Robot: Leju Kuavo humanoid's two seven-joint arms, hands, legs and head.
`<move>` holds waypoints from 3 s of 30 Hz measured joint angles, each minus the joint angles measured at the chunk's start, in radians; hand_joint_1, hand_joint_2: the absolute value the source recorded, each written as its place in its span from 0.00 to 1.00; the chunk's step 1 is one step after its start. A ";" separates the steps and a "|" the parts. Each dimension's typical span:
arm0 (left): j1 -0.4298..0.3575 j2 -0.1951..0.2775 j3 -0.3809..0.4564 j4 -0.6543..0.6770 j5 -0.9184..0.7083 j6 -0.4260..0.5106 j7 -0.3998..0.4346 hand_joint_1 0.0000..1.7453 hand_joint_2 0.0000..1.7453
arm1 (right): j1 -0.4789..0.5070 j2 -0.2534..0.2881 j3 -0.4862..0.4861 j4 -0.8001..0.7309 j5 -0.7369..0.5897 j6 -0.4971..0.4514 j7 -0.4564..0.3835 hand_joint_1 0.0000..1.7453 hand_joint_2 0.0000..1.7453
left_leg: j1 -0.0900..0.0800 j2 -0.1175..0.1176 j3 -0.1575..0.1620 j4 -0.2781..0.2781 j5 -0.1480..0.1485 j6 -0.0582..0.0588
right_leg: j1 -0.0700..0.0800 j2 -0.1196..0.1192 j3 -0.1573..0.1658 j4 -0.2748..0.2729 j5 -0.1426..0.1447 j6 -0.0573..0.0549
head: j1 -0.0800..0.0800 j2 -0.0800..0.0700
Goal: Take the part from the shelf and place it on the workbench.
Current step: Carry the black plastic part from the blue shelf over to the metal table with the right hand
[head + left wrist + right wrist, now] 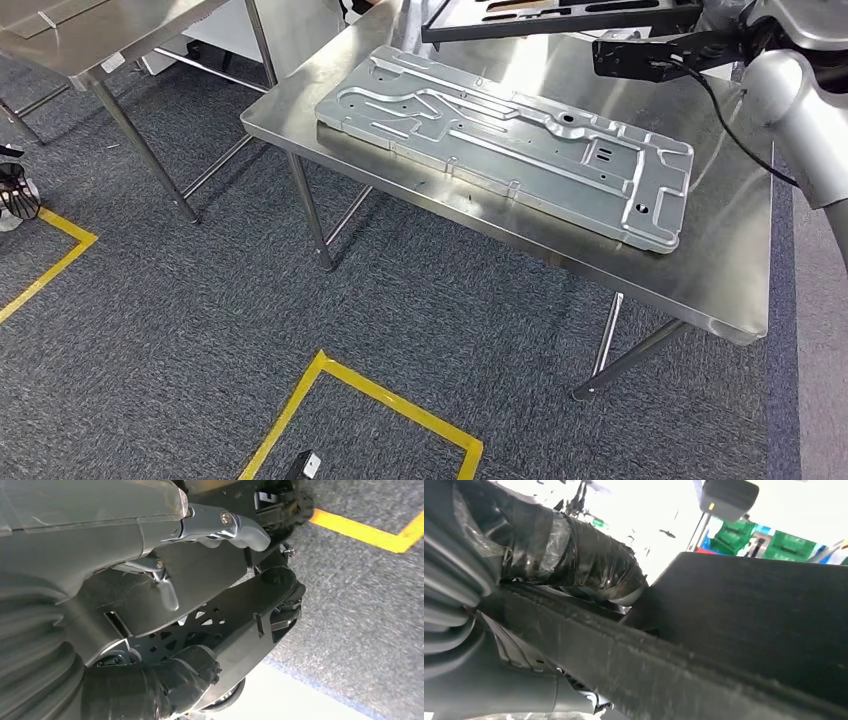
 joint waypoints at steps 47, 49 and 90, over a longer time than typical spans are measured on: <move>0.018 -0.019 0.000 -0.005 0.000 -0.054 -0.091 0.00 1.00 | -0.083 -0.076 0.004 -0.048 -0.010 0.091 -0.012 1.00 1.00 | -0.017 -0.027 0.025 0.085 0.003 -0.019 | 0.039 0.004 -0.048 -0.120 0.158 -0.086 | 0.000 0.000; 0.016 -0.015 0.001 -0.005 -0.001 -0.060 -0.097 0.00 1.00 | -0.092 -0.083 0.008 -0.058 -0.015 0.106 -0.011 1.00 1.00 | -0.015 -0.017 -0.049 0.198 -0.040 -0.028 | 0.034 0.002 -0.035 -0.121 0.146 -0.084 | 0.000 0.000; 0.015 0.007 0.001 -0.004 -0.001 -0.072 -0.109 0.00 1.00 | -0.138 -0.221 0.095 -0.120 -0.136 0.114 0.000 1.00 1.00 | -0.011 0.002 -0.016 0.007 0.021 0.003 | 0.011 0.000 -0.017 -0.035 0.043 -0.027 | -0.001 0.000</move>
